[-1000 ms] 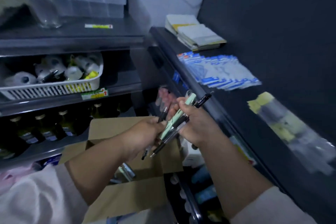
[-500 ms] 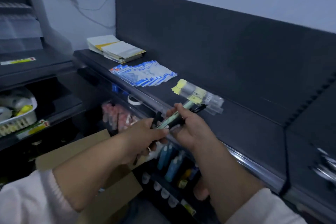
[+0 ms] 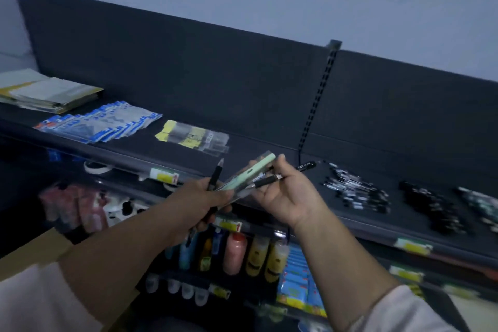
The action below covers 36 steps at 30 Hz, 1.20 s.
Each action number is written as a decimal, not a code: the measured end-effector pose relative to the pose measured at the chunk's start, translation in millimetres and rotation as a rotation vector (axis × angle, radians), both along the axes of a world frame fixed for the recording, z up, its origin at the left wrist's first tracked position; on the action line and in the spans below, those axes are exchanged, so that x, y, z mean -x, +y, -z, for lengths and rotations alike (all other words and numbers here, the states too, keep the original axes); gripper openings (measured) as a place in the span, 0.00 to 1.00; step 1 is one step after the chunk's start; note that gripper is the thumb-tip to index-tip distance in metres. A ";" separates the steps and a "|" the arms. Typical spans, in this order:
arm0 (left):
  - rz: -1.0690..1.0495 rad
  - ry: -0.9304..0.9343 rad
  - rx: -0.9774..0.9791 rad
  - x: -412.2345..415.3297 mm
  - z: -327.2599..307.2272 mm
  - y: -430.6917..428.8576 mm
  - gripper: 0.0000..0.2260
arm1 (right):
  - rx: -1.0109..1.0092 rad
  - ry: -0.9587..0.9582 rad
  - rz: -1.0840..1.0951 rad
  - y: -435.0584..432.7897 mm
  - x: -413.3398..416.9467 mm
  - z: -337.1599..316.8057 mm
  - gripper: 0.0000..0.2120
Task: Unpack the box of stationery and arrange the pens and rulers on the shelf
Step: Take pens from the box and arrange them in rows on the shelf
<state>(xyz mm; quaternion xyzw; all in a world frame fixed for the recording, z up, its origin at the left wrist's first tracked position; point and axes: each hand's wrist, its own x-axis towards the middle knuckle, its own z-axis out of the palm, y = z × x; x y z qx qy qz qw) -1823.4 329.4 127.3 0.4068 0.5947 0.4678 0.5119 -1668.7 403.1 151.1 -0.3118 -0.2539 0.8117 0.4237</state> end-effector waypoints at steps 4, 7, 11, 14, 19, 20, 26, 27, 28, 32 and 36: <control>0.020 -0.005 -0.021 -51.4 -5.9 11.2 0.04 | 0.019 -0.039 0.152 3.7 -64.7 -4.9 0.18; 0.028 -0.024 -0.038 -98.3 -9.1 19.8 0.05 | 0.083 -0.020 0.275 5.4 -117.2 -4.5 0.14; 0.071 -0.045 -0.055 -168.4 -12.2 28.9 0.05 | 0.146 -0.140 0.313 2.1 -184.8 2.8 0.13; 0.072 -0.056 -0.064 -222.6 -12.1 38.3 0.05 | 0.153 -0.207 0.330 1.0 -235.9 9.1 0.12; 0.070 -0.081 -0.070 -307.0 -8.3 57.0 0.05 | 0.100 -0.428 0.288 0.3 -322.4 14.3 0.10; 0.063 -0.085 -0.066 -322.3 -7.0 61.3 0.04 | 0.092 -0.469 0.281 2.5 -338.9 17.8 0.10; 0.090 -0.095 -0.002 -394.4 -2.3 93.6 0.05 | 0.028 -0.613 0.281 21.3 -426.7 33.3 0.09; 0.099 -0.087 0.008 -403.2 -1.4 101.2 0.05 | 0.013 -0.616 0.277 26.4 -437.0 34.3 0.10; 0.108 -0.082 0.017 -410.8 -0.1 109.2 0.04 | -0.005 -0.623 0.276 33.0 -445.4 36.3 0.09; 0.156 -0.072 0.047 -434.9 10.1 156.3 0.04 | -0.055 -0.700 0.357 71.9 -468.7 47.3 0.07; 0.190 -0.082 0.073 -453.0 20.4 208.6 0.04 | -0.020 -0.802 0.392 111.5 -487.3 53.6 0.04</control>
